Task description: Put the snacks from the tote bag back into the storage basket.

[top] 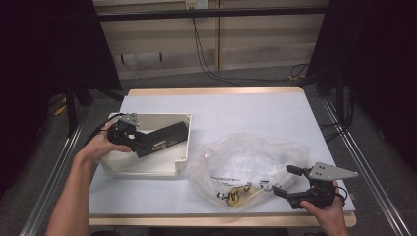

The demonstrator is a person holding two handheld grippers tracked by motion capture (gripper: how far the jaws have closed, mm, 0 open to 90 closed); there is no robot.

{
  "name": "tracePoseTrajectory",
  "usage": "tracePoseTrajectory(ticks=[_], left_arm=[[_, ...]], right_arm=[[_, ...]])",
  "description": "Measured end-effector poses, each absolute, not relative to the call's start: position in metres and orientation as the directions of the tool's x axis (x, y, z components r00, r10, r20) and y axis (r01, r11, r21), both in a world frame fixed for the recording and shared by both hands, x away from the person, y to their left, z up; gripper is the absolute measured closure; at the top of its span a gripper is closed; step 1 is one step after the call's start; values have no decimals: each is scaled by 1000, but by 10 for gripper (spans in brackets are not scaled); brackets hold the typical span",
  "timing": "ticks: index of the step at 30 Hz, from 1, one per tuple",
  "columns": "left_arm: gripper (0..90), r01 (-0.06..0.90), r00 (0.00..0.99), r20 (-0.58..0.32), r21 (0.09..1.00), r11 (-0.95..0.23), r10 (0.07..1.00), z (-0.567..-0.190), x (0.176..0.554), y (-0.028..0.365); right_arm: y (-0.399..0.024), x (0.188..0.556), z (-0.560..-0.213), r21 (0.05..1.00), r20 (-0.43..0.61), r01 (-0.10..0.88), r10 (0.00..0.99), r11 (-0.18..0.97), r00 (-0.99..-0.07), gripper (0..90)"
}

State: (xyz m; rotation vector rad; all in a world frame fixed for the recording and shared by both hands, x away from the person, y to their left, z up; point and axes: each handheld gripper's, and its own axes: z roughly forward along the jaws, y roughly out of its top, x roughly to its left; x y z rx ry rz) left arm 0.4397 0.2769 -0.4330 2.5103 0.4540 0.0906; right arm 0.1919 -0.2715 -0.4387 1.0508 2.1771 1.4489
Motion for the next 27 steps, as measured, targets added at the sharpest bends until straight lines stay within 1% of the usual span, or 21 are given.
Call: tracePoseTrajectory(ticks=[3,5,10,14,15,16,18,19,21,24,27], left_arm=[[427,307,937,-32,557,-772,349,-435,439,275],[426,307,936,-22,540,-784,351,-435,439,275],[420,326,932,-45,542,-775,360,-436,440,275],[410,331,928,-41,544,-771,369,-435,440,275],[402,340,925,-46,542,-768,377,-435,440,275],[375,352,918,-38,535,-768,394,-436,440,275],[300,379,906,-53,541,-751,419,-436,440,276],[292,376,908,-48,534,-757,417,-434,440,277],[278,378,905,-58,566,-733,422,-431,438,280],[231,402,885,-51,586,-704,463,-426,436,284],[207,426,864,-51,604,-674,500,-417,434,290]], right_arm=[[-272,192,-439,892,129,398,724,214,-678,125],[-272,192,-439,892,130,399,724,214,-677,125],[-271,192,-438,894,124,394,726,215,-677,125],[-272,192,-438,893,128,396,726,212,-676,125],[-271,192,-439,893,125,395,726,214,-677,125],[-271,192,-439,893,124,395,726,215,-677,125],[-270,193,-439,892,126,397,723,217,-679,125],[-269,193,-439,892,125,395,722,218,-680,125],[-269,193,-439,893,127,396,725,213,-677,125],[-270,193,-439,893,128,396,724,214,-678,125],[-270,193,-439,894,125,394,727,212,-675,125]])
